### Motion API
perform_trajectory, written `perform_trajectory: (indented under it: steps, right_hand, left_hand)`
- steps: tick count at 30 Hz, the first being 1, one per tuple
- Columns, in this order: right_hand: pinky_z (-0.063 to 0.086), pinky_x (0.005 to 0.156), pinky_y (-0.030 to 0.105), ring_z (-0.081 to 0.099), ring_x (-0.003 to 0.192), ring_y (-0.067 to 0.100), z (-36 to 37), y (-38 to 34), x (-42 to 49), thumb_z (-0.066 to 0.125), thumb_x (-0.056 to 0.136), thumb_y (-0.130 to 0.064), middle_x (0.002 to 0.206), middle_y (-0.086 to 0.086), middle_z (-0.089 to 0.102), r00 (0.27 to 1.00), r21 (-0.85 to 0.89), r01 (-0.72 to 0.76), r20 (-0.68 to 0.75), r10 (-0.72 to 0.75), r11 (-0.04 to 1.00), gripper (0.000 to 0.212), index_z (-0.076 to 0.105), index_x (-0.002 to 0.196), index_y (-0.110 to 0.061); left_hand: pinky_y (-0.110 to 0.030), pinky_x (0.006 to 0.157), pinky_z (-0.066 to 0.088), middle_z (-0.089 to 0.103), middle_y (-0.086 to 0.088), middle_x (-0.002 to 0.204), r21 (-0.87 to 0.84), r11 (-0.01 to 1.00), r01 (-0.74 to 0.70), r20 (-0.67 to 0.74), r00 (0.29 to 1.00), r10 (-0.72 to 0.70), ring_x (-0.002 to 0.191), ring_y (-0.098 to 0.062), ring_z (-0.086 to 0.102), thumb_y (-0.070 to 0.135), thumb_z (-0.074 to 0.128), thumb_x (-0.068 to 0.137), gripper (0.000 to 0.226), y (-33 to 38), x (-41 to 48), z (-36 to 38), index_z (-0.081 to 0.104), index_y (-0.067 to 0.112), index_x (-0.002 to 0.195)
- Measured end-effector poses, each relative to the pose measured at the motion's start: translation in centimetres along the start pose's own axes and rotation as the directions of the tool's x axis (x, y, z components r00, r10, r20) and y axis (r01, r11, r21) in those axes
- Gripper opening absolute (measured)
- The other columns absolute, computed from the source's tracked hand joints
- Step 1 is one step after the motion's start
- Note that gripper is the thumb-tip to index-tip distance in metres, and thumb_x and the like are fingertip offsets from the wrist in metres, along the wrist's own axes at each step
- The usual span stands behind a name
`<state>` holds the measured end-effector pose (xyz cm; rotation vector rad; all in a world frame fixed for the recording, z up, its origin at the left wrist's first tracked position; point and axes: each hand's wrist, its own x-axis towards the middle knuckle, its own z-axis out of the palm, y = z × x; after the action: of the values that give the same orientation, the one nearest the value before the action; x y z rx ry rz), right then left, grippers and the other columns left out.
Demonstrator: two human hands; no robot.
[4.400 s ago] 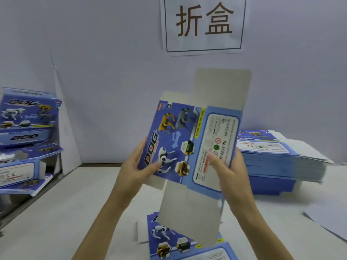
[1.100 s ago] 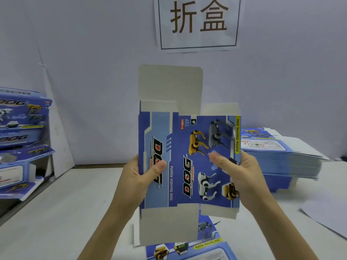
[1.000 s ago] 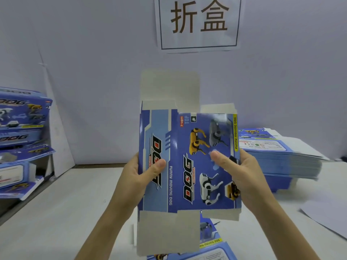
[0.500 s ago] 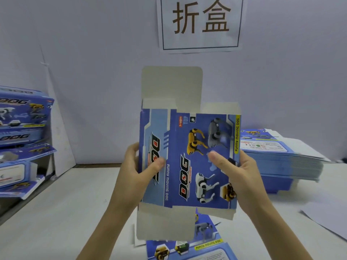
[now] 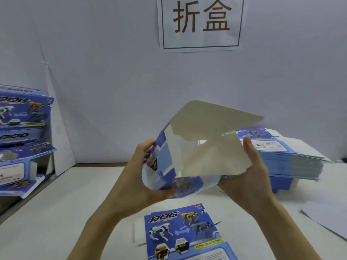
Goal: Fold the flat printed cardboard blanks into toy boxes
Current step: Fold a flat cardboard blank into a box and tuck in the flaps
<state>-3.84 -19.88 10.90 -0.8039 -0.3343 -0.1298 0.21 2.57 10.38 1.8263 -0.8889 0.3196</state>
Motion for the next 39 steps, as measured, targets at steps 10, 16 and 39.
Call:
perform_trajectory:
  steps: [10, 16, 39]
  right_hand:
    - [0.042, 0.074, 0.002, 0.060, 0.079, -0.007, -0.6, -1.8, -0.8, 0.043, 0.101, -0.025, 0.082, -0.017, 0.069, 0.950, -0.893, -0.044, -0.177, -0.259, 0.448, 0.026, 0.061, 0.083, -0.025]
    - [0.038, 0.059, 0.030, 0.045, 0.063, 0.027, -1.1, -2.9, -0.8, 0.027, 0.101, -0.015, 0.072, 0.005, 0.046, 0.986, -0.895, -0.054, 0.022, -0.165, -0.442, 0.033, 0.041, 0.129, -0.003]
    - [0.041, 0.079, 0.036, 0.059, 0.089, 0.023, 0.2, -3.9, -1.0, 0.055, 0.079, -0.059, 0.088, -0.003, 0.066, 0.911, -0.830, -0.118, -0.309, -0.273, 0.545, 0.030, 0.072, 0.063, -0.040]
  left_hand:
    - [-0.005, 0.074, 0.049, 0.042, 0.044, 0.119, 0.212, 0.973, -0.091, 0.027, 0.996, 0.088, 0.112, 0.007, 0.051, 0.057, 0.081, 0.058, 0.083, -0.4, 0.0, 0.9, 0.031, 0.047, 0.124]
    - [-0.005, 0.070, 0.049, 0.049, 0.038, 0.113, 0.329, 0.941, -0.079, -0.051, 0.994, 0.102, 0.097, 0.006, 0.057, 0.080, 0.066, 0.051, 0.090, 0.2, -0.2, 2.1, 0.025, 0.054, 0.126]
    - [-0.032, 0.089, 0.055, 0.048, 0.021, 0.120, 0.361, 0.881, -0.306, 0.077, 0.951, 0.299, 0.112, 0.000, 0.049, 0.050, 0.079, 0.062, 0.087, 0.0, -0.1, 0.9, 0.030, 0.035, 0.133]
